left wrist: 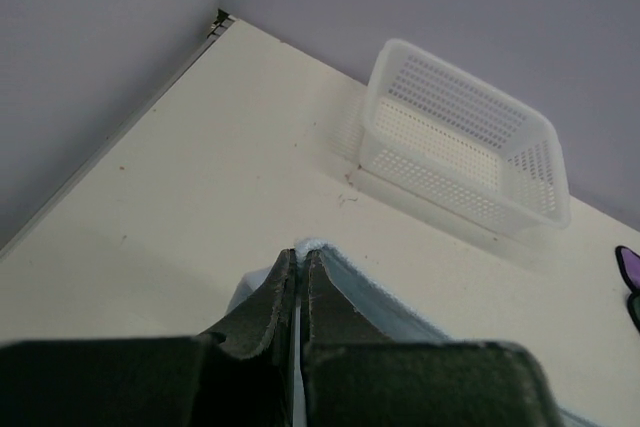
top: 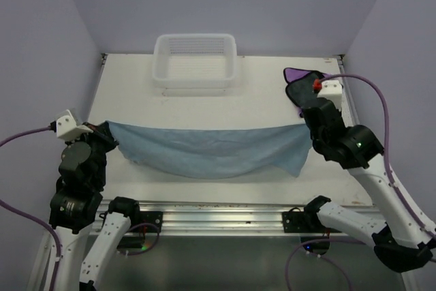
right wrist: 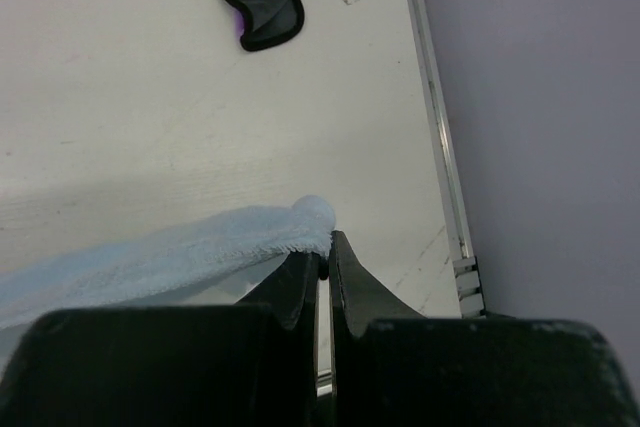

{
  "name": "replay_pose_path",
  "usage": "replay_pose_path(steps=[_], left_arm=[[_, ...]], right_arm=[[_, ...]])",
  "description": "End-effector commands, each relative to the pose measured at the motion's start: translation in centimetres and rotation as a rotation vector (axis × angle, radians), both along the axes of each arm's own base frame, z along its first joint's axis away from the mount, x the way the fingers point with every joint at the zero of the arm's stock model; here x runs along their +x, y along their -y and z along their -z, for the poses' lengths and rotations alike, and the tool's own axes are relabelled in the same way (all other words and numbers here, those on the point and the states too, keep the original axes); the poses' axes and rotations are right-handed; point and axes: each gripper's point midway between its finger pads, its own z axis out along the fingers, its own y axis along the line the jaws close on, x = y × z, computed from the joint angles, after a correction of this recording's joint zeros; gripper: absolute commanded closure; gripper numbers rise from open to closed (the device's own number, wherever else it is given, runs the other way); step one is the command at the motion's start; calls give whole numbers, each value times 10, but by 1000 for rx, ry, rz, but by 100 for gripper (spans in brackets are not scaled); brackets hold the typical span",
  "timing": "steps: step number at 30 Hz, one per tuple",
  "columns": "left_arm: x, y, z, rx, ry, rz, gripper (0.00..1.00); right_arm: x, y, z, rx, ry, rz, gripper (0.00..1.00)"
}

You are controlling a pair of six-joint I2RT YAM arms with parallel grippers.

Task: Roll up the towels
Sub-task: Flatten the towel

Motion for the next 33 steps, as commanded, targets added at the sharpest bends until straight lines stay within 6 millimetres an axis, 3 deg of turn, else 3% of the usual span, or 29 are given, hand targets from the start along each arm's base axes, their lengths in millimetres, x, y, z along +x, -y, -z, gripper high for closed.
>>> replay_pose_path(steps=[1,6,12,18,26,29,30,33], left_arm=[[23,-8,-5,7,20,-68,100],[59,-5,8,5,10,-96,100],[107,1,22,2,-19,-118,100],[146,3,32,9,-32,-125,100],[175,-14,56,-85,-30,-120,100],[187,-17,57,-102,-38,-112,100],[188,-25,53,-106,-24,-128,100],[187,-23,41,-104,2,-111,100]], right_arm=[[28,-1,2,-57,60,78,100],[63,-6,20,-103,77,146,100],[104,9,15,-106,134,244,100],[142,3,22,-74,143,239,100],[178,-6,60,-105,69,238,100],[185,-6,58,-103,83,260,100],[187,-7,55,-94,96,263,100],[186,-8,39,-49,149,262,100]])
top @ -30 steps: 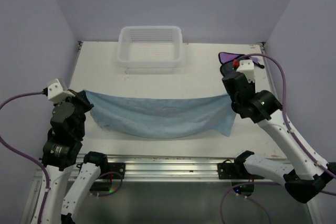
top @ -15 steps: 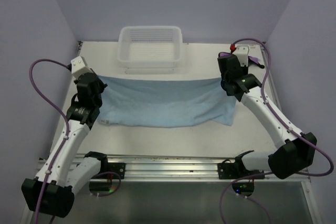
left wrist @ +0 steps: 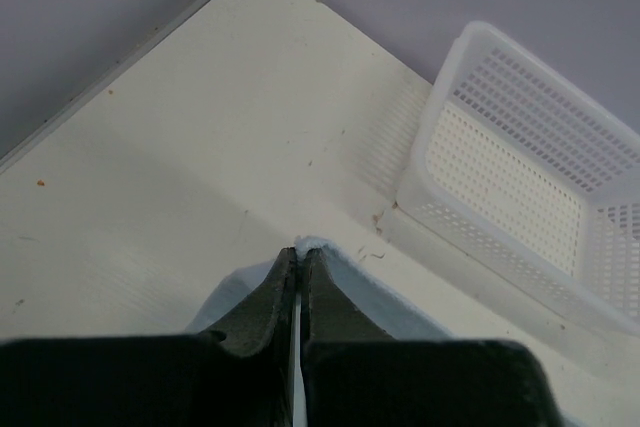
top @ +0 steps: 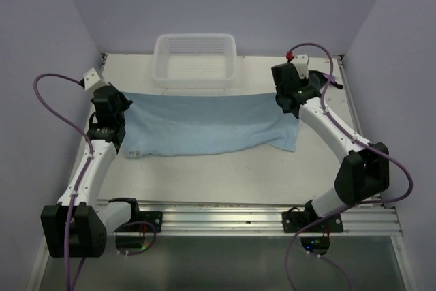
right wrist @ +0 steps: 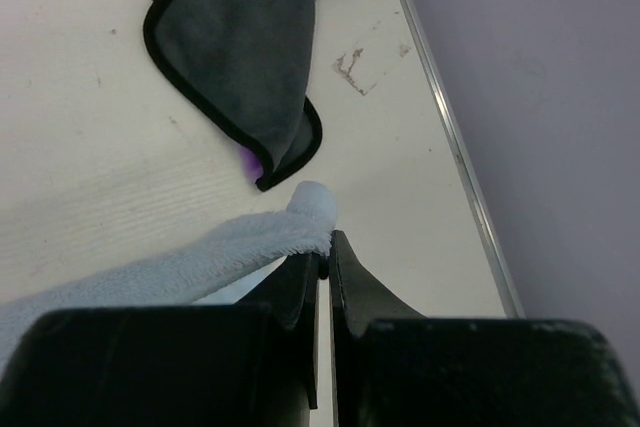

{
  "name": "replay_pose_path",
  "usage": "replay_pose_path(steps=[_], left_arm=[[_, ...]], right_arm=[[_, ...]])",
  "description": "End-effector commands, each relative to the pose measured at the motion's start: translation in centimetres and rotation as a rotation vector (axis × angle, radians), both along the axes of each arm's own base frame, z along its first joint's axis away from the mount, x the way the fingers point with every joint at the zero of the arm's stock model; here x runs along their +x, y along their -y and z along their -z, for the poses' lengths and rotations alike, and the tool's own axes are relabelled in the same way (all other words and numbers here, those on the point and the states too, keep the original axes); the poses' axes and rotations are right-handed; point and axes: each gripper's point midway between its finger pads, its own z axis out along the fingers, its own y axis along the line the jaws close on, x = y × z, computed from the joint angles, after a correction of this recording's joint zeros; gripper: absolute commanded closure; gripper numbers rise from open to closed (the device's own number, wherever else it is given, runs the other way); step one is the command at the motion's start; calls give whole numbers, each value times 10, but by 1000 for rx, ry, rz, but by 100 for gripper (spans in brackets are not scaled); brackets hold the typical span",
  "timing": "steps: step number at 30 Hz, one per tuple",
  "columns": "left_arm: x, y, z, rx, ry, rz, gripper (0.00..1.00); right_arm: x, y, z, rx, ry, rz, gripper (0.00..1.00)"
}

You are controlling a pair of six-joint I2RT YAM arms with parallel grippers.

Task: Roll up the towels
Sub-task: Flatten the towel

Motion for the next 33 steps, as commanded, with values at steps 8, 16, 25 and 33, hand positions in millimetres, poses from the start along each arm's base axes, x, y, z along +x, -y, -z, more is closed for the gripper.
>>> replay_pose_path(steps=[8,16,25,33], left_arm=[[-22,4,-84,-21,233,35,100],[-72,3,-96,0,271,24,100],[-126,-3,-119,-11,333,-22,100],[-134,-13,-123,-16,338,-91,100]], right_arm=[[-26,1,-94,152,264,-74,100],[-84,5,-94,240,243,-155,100],[-152,18,-130,336,317,-201,100],[-153,24,-125,330,271,-130,100]])
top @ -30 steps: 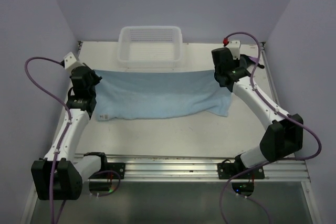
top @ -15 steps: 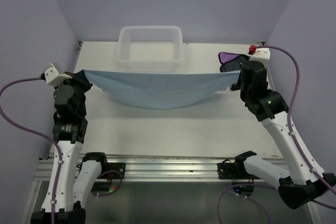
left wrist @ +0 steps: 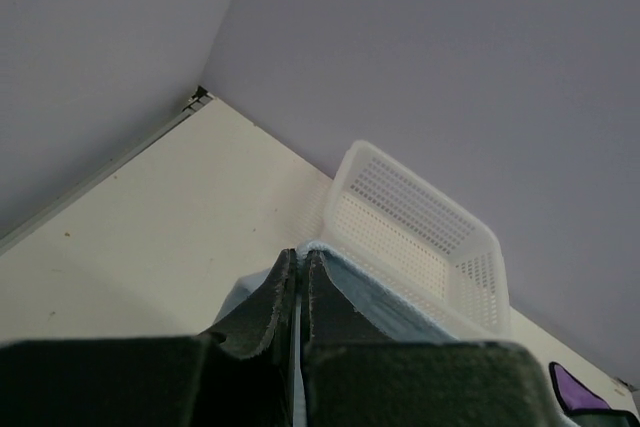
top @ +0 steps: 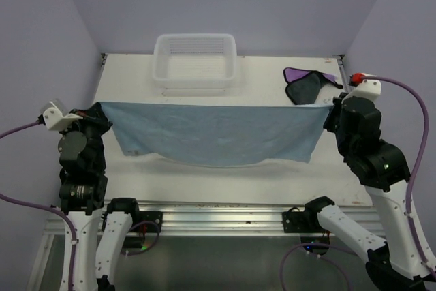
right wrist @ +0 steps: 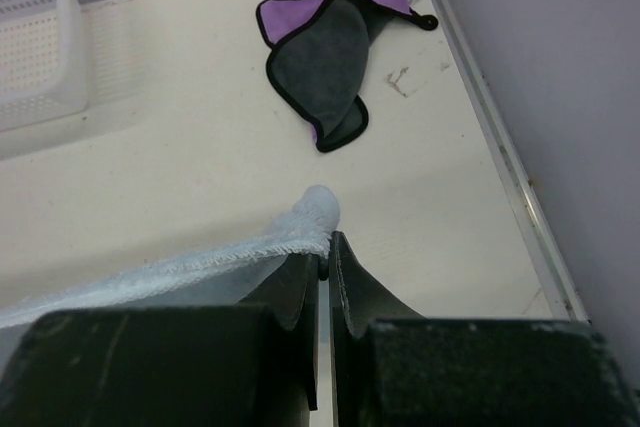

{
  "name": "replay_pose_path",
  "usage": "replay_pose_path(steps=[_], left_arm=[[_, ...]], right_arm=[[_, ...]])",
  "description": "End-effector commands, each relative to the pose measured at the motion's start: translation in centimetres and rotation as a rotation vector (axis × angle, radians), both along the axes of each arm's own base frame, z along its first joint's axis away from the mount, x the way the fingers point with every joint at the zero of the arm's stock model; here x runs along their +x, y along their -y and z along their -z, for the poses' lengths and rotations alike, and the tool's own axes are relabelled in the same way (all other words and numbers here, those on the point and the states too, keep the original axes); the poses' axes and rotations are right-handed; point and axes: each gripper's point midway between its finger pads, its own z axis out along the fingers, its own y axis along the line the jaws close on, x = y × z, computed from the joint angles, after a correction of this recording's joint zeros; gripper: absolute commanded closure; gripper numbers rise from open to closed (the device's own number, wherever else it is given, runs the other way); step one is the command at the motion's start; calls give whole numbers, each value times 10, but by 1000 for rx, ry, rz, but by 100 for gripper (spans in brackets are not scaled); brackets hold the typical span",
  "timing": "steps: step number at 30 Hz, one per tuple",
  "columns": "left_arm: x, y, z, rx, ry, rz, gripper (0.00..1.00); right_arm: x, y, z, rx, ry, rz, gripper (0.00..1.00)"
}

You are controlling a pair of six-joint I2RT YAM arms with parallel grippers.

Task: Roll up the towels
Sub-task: Flatten the towel, then fold the towel

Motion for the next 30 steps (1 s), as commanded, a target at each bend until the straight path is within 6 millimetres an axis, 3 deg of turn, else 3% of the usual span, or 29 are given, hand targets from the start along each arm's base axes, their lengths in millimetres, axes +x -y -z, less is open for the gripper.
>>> replay_pose_path(steps=[1,5,7,8,17,19,25,30], left_arm=[[0,-17,4,-21,-4,-97,100],[28,-17,39,-36,-90,-100,100],[40,-18,45,-41,-97,-106,100],[50,-18,56,-39,-132,-107,100],[115,-19,78,-35,-191,-102,100],[128,-21,75,-34,-171,-107,100],[145,-19,103,-44,-212,-100,100],[139,-13,127,-55,-200,-65,100]], right_arm=[[13,4,26,-49,-113,66,100],[45,-4,67,-99,-204,92,100],[59,-3,72,-120,-186,131,100],[67,-2,84,-144,-213,147,100],[132,-7,95,-204,-114,237,100],[146,-12,101,-211,-108,237,100],[170,-20,121,-246,-139,216,100],[168,-18,150,-286,-201,199,100]])
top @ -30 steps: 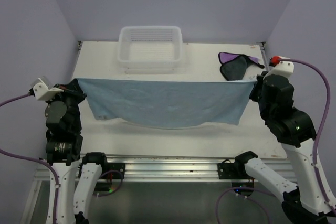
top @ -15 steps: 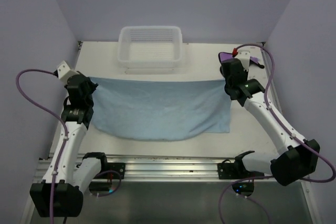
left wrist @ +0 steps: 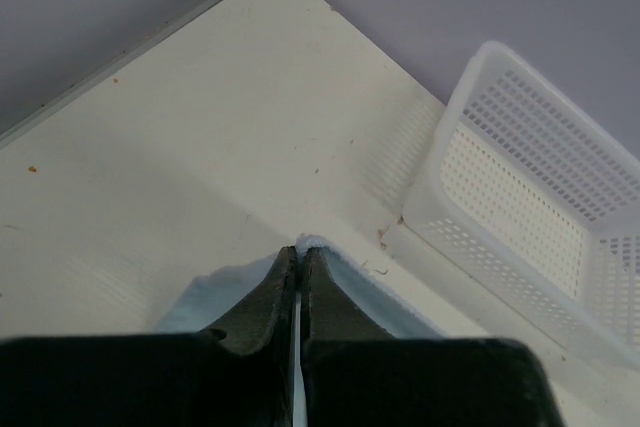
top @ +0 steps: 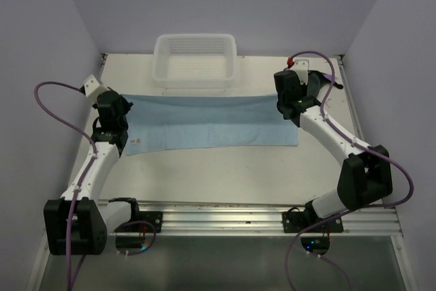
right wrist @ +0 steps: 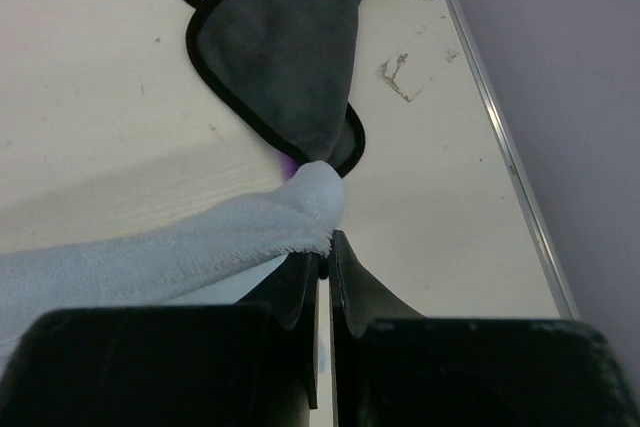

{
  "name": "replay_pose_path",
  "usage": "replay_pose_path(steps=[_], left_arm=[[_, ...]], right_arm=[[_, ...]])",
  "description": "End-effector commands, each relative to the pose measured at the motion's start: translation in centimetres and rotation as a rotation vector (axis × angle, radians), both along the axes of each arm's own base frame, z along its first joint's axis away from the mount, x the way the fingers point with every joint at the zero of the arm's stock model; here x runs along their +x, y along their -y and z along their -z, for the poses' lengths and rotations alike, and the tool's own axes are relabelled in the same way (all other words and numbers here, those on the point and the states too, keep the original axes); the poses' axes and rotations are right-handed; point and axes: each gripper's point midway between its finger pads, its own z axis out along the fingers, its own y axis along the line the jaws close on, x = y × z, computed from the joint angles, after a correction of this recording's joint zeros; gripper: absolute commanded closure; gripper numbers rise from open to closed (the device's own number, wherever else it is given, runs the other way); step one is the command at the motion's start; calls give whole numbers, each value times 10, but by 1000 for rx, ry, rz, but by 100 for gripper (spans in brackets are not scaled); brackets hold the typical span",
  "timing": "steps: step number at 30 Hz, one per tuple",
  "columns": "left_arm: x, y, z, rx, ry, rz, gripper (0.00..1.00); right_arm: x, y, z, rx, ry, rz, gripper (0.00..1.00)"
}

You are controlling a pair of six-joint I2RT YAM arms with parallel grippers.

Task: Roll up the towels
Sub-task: Fold the towel

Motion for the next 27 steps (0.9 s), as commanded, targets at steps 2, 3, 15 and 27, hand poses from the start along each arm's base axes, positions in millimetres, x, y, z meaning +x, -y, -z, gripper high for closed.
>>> replay_pose_path(steps=[2,3,15,27], left_arm=[[-2,-2,0,-11,91,-11,100],[-4,-4,3,-6,84,-16,100],[-36,-8,58,-4,7,-46,100],[-53,-9,90,-4,-38,-55,100]], right_arm=[[2,12,5,-29,32,36,100],[0,14,9,-30,25,38,100],[-24,16,65,4,-79,40,100],[-46,21,101,2,-166,54,100]])
